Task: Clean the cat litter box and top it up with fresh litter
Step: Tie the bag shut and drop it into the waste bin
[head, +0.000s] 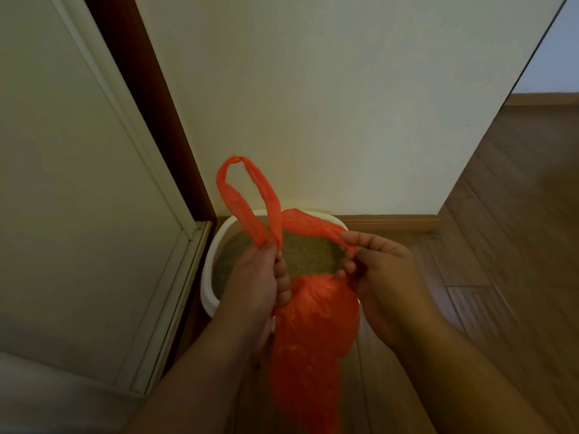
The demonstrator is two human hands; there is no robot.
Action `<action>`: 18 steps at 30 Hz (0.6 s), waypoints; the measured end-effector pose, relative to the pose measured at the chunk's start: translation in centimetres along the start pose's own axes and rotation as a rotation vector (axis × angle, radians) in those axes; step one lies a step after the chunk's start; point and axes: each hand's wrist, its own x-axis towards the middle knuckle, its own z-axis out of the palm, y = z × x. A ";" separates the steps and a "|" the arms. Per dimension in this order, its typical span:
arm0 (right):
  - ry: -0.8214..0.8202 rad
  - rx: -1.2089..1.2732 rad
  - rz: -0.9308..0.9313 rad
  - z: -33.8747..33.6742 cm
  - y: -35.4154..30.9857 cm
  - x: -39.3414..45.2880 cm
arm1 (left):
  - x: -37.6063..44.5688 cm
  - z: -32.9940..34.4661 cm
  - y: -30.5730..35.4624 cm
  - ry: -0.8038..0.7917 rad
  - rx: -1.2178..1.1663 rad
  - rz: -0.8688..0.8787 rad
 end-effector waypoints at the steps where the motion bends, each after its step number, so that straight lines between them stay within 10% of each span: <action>1: 0.000 0.004 0.004 -0.1 -0.1 0.1 | 0.0 -0.1 0.2 -0.005 0.006 -0.009; 8: 0.021 -0.299 -0.110 -0.5 0.3 0.0 | -0.6 0.4 -0.3 -0.087 0.185 0.060; 18: -0.399 -0.556 -0.125 0.7 1.2 -1.3 | -1.5 0.4 -0.8 -0.229 0.635 0.314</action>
